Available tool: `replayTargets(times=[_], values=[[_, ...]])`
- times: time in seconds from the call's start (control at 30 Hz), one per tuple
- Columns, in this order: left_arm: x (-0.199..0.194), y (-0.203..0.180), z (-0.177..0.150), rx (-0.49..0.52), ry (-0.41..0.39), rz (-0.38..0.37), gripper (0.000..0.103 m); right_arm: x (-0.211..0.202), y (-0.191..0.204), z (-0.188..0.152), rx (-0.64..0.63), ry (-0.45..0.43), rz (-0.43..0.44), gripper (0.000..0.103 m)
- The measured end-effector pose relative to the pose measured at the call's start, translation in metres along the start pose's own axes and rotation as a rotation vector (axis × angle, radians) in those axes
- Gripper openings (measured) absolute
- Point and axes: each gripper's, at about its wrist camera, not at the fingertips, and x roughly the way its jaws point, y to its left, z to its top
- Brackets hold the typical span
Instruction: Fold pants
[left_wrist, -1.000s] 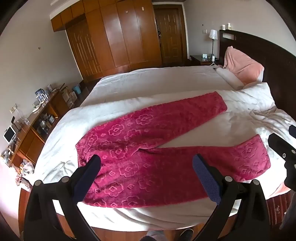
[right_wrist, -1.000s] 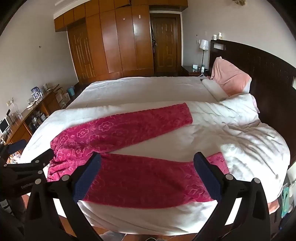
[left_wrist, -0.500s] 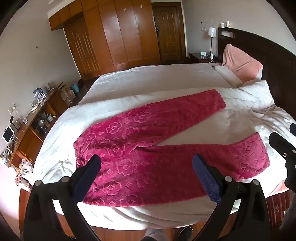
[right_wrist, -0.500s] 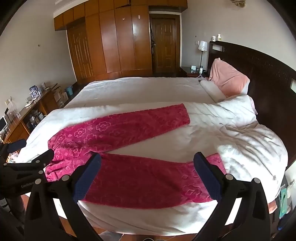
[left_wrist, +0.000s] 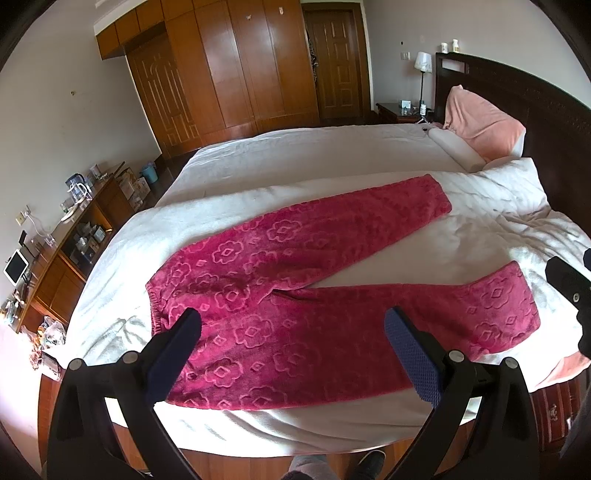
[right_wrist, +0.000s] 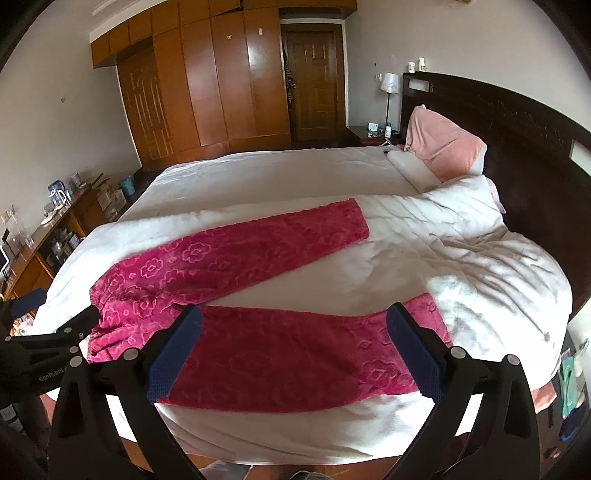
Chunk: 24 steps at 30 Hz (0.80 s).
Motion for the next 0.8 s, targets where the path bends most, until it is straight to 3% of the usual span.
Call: replayTargets(times=[0.43, 0.8], values=[[0.007, 0.006, -0.007, -0.004, 0.014, -0.006, 0.098, 0.002, 0.007, -0.006, -0.048, -0.048, -0.063, 0.100], [0.013, 0.012, -0.010, -0.016, 0.032, -0.015, 0.098, 0.013, 0.012, -0.009, -0.048, 0.023, -0.054, 0.100]])
